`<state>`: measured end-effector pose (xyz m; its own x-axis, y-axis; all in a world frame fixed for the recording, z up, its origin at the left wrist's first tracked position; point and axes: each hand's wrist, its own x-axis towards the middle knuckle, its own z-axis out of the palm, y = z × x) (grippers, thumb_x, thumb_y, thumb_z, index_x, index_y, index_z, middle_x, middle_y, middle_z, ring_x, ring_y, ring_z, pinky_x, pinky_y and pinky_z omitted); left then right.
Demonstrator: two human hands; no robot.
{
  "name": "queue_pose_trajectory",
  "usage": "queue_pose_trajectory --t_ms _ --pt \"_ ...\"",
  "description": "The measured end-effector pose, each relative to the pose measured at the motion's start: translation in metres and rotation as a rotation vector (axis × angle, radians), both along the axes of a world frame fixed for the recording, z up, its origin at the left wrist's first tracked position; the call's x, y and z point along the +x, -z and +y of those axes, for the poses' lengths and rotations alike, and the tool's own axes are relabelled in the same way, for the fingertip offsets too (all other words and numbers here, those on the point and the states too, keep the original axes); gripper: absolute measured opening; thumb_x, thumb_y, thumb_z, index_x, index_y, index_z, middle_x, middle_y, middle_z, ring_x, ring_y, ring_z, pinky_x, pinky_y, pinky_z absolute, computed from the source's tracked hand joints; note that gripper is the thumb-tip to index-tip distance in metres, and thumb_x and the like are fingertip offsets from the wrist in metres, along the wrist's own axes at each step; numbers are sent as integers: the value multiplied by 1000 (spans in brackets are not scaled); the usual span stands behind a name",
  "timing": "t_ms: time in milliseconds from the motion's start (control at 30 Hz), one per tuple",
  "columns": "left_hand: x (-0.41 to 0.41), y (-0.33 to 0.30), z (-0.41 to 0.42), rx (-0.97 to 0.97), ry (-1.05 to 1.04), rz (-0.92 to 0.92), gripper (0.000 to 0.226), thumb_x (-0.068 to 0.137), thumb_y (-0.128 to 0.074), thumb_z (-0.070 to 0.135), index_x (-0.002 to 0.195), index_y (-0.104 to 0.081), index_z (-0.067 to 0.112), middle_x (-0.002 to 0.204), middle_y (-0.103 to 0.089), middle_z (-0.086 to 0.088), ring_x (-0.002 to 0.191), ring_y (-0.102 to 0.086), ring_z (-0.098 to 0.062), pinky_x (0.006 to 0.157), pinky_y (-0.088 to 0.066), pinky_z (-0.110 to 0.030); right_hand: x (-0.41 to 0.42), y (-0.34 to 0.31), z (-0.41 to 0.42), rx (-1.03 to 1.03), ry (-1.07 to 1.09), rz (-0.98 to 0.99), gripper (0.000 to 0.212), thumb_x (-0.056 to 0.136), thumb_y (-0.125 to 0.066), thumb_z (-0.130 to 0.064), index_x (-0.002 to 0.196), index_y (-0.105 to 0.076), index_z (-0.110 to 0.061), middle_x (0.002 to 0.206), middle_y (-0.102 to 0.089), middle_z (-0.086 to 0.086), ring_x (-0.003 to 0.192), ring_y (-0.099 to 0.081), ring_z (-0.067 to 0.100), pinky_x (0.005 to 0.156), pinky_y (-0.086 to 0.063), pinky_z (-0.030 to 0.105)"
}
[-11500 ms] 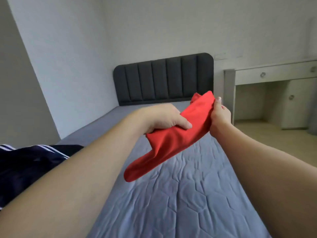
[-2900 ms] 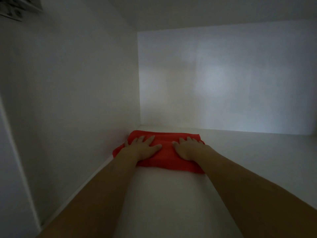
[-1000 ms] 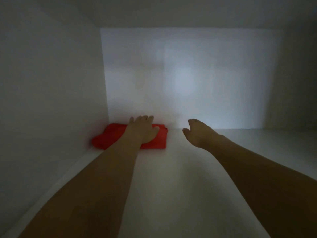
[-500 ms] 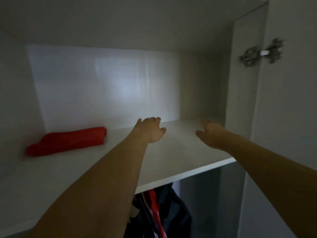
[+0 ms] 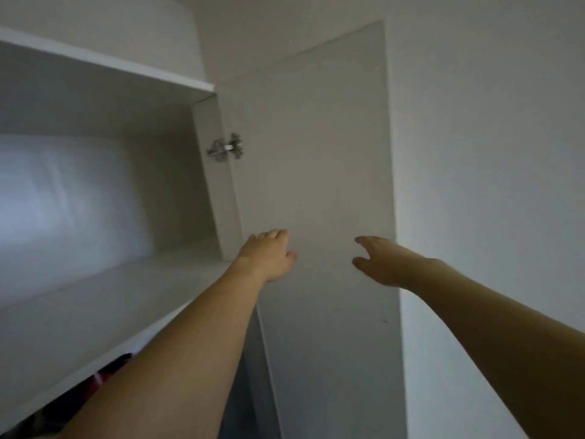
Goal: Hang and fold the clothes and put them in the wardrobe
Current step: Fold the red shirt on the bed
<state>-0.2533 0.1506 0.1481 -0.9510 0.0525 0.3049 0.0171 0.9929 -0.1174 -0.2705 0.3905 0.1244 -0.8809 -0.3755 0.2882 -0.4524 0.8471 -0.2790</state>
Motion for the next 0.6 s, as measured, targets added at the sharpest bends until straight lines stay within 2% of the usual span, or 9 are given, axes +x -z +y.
queue_pose_trajectory --t_ms 133,233,367,433,600 --pt "13 -1 140 15 205 29 61 100 -39 40 151 -26 9 157 -31 -13 140 -35 -30 115 -28 -41 48 14 143 -38 193 2 56 100 -41 -33 149 -28 -7 156 -30 8 143 -28 23 113 -24 34" --pt "33 12 254 28 339 -12 61 101 -36 41 152 -24 12 159 -27 -7 141 -33 -28 114 -28 -40 93 32 252 -44 332 -13 59 100 -41 -34 151 -24 -8 158 -26 7 145 -24 22 116 -21 36" --pt "65 29 406 30 492 -66 62 101 -33 43 154 -19 13 162 -20 -4 145 -25 -26 117 -22 -41 156 50 388 -22 497 -46 56 100 -42 -32 148 -28 -5 155 -31 10 142 -30 26 113 -26 37" --pt "83 35 477 18 573 -94 64 101 -33 43 155 -17 13 163 -18 -5 147 -22 -25 119 -19 -41 186 57 449 -29 568 -60 54 100 -43 -31 145 -32 -4 152 -35 11 139 -34 27 111 -29 38" --pt "113 47 629 -28 734 -133 65 101 -32 44 155 -17 12 163 -18 -6 147 -23 -26 119 -20 -41 244 71 578 -62 709 -99 55 100 -45 -29 146 -30 -3 153 -33 13 138 -35 29 111 -30 37"
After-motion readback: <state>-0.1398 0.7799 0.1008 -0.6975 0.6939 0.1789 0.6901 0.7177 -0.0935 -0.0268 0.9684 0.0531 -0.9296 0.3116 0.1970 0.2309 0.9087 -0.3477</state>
